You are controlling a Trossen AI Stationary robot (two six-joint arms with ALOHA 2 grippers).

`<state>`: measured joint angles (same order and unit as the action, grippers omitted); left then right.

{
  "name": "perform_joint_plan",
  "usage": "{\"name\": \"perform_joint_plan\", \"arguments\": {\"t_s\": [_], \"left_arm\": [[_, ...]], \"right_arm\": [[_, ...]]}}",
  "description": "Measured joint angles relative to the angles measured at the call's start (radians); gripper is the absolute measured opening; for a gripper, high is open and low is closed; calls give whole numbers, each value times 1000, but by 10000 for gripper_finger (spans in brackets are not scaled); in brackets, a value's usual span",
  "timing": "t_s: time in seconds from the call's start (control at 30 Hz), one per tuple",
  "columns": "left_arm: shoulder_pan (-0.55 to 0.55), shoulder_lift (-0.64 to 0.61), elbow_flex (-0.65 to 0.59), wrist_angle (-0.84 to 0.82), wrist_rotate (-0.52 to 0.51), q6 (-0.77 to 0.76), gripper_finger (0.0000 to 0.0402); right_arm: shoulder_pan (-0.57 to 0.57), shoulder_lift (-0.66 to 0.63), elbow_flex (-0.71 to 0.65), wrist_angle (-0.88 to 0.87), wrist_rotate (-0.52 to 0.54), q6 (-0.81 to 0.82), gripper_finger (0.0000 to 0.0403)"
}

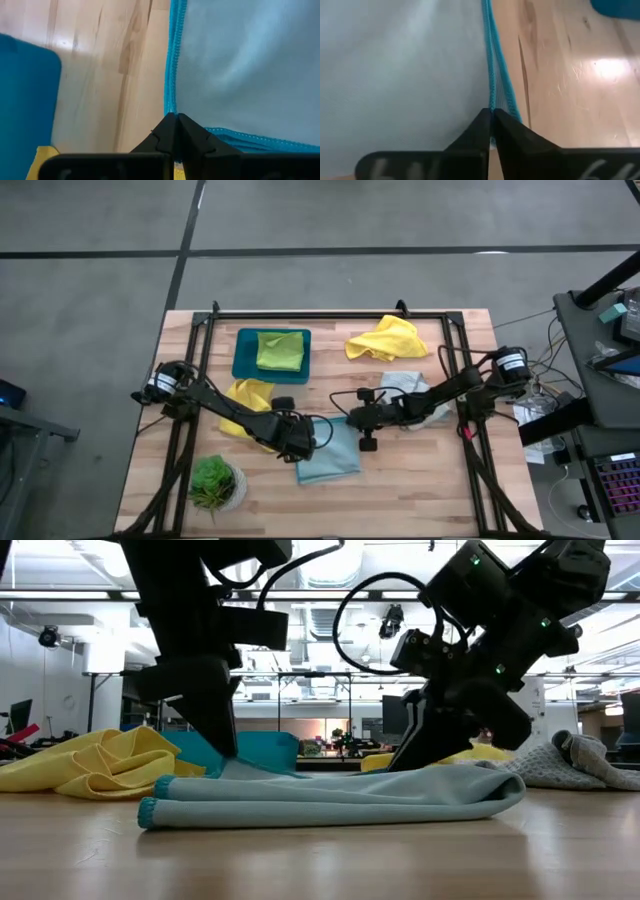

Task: Fold microfiber towels
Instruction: Fold the blue microfiber towel

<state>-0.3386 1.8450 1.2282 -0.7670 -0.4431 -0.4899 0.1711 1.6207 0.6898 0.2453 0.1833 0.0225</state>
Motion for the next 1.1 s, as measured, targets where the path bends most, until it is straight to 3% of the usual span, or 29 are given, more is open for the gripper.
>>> {"name": "perform_joint_plan", "arguments": {"t_s": [0.97,1.1], "left_arm": [[1,0,-77,58,-20,-81,0],[1,0,-77,60,-23,-81,15]], "right_arm": [[-6,-15,0,-1,105,27,9],[-6,-15,0,-1,105,30,18]]}}
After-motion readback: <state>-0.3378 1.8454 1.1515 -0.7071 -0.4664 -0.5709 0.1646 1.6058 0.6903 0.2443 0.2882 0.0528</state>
